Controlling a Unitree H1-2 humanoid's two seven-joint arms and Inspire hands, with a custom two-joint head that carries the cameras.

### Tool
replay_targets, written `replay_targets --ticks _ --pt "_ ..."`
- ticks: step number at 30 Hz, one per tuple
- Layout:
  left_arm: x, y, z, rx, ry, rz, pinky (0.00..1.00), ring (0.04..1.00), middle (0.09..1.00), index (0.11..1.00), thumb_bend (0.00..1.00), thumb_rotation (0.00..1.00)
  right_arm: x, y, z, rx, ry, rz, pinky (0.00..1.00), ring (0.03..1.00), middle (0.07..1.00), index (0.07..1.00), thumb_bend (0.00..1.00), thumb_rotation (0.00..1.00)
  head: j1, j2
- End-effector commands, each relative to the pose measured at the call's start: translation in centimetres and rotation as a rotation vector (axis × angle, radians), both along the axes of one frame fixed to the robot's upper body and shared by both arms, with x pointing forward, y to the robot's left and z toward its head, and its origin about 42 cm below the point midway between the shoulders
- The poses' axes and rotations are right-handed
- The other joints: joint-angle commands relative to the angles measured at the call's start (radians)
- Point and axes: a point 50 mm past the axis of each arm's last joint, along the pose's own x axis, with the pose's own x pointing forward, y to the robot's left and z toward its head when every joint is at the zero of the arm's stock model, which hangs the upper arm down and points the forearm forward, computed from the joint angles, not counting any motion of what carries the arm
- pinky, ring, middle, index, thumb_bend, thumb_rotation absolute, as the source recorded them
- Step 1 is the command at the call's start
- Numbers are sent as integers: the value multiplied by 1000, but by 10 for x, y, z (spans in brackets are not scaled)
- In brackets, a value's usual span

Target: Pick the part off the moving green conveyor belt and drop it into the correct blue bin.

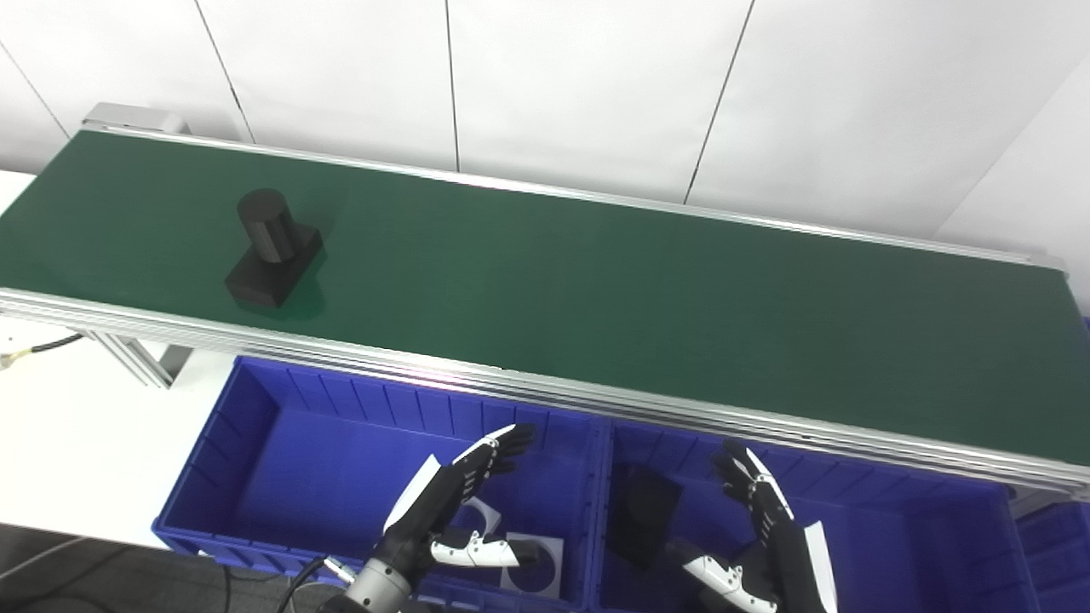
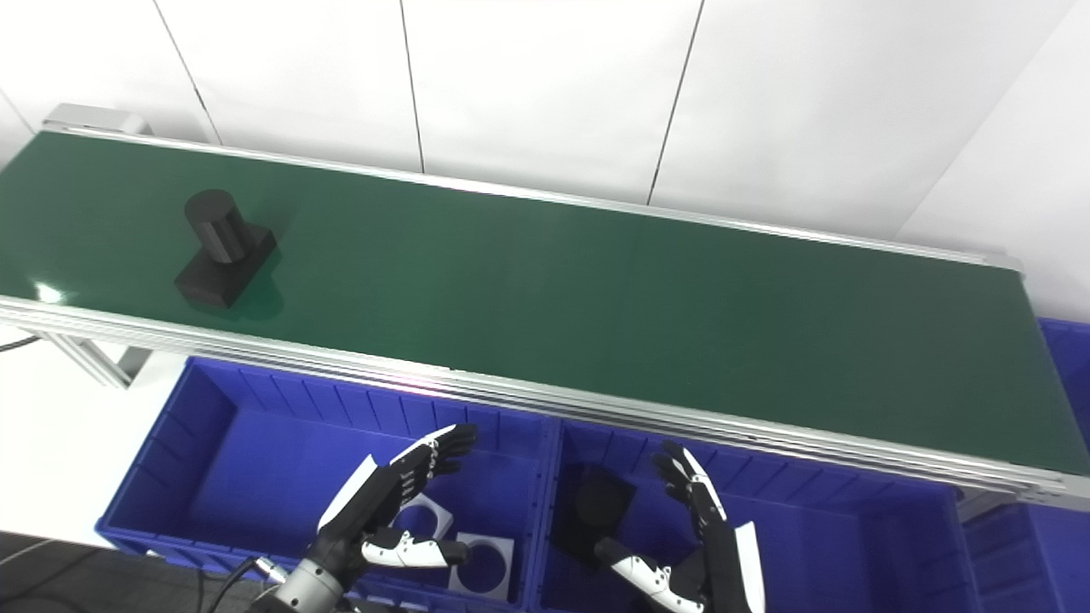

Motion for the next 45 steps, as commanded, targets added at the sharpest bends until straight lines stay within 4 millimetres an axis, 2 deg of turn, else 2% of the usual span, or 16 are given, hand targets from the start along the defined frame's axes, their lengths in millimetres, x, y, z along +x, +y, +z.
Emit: replay_targets --ticks 1,4,9,17,19,22,29,33,37,41,45 --pt "8 1 7 -10 -60 3 862 892 894 877 929 402 2 -1 7 10 -69 7 821 838 830 882 738 400 1 -5" --pt "8 1 5 -4 -54 0 847 881 888 876 941 403 2 -1 5 6 -65 6 815 837 829 880 732 378 4 -21" --pt "8 1 1 1 -42 1 819 866 877 868 965 404 2 -1 0 -2 -52 -6 802 833 824 875 747 377 22 -71" --pt "9 0 -1 19 -41 4 790 849 861 850 993 418 3 -3 -4 -19 -53 -12 794 820 823 877 733 373 28 -107" --pt "9 0 -2 31 -44 3 783 844 856 839 983 414 4 -3 -3 -22 -58 -13 801 826 821 875 754 407 28 -112" --pt "10 0 -2 27 -41 0 786 847 858 839 976 407 5 -3 -1 -13 -67 -13 803 832 825 872 760 400 28 -114" --pt "13 0 -3 21 -39 4 792 850 859 839 966 388 22 1 21 4 -163 2 780 809 807 846 767 366 15 -114" --pt "14 0 -3 38 -46 -2 796 853 862 846 963 399 35 1 40 25 -227 36 833 827 827 863 770 352 10 -115" --pt "14 0 -3 43 -51 4 791 849 861 847 970 406 51 2 61 38 -307 55 806 821 828 868 811 424 6 -113" --pt "14 0 -2 46 -56 9 785 847 861 849 977 420 63 5 77 60 -363 66 781 818 822 858 834 420 7 -111" --pt "14 1 -2 38 -53 10 787 851 864 855 978 423 77 5 92 2 -434 79 778 802 810 858 816 425 6 -108"
